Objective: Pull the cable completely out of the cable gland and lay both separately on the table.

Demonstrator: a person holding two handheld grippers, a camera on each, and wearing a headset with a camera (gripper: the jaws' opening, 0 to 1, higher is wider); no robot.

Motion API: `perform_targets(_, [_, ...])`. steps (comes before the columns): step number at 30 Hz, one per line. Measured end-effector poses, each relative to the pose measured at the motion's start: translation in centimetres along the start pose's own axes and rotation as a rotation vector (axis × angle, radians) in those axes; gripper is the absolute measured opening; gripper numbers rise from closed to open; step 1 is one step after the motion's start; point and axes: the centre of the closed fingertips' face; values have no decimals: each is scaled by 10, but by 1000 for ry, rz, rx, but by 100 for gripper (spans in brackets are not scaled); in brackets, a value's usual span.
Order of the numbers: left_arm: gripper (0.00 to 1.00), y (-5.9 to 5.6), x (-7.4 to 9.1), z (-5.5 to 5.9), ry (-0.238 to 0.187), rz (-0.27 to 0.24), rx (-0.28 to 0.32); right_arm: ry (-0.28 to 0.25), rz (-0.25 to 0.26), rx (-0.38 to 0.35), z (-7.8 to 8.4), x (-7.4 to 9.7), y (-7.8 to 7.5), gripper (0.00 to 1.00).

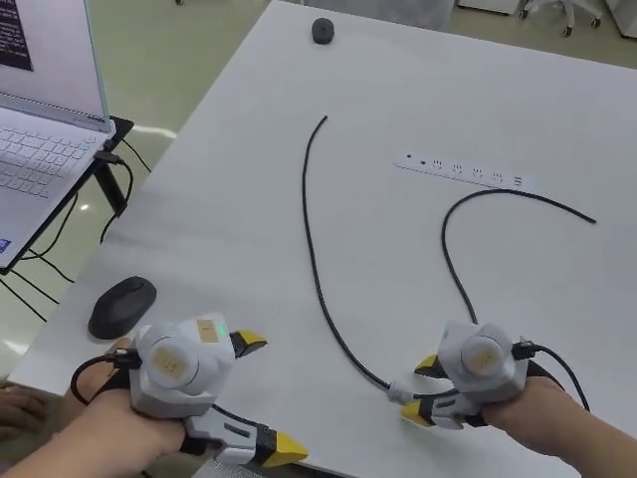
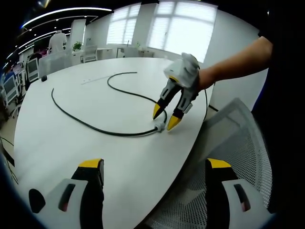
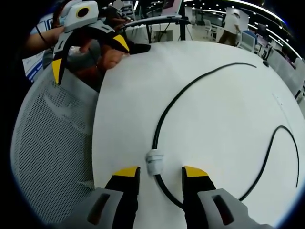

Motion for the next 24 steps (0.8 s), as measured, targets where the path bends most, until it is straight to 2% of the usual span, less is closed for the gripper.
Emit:
perform_targets(10, [85, -5, -1, 5, 13, 12, 1, 14, 1, 21, 1, -3, 0, 22])
perform_targets(15, [84, 0, 0, 2, -8, -10, 3, 16, 2, 25, 0, -6, -1, 19])
perform_targets(24, [82, -1, -1, 3, -2, -6, 3, 23, -12, 46, 1, -6, 5, 9])
Point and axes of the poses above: the centre of the closed fingertips' face, and the gripper's own axes: x roughly backward along the fingers, y roughly to its left, z roughly out of its underside, and after that the axes turned 1 degree about -z, right-handed
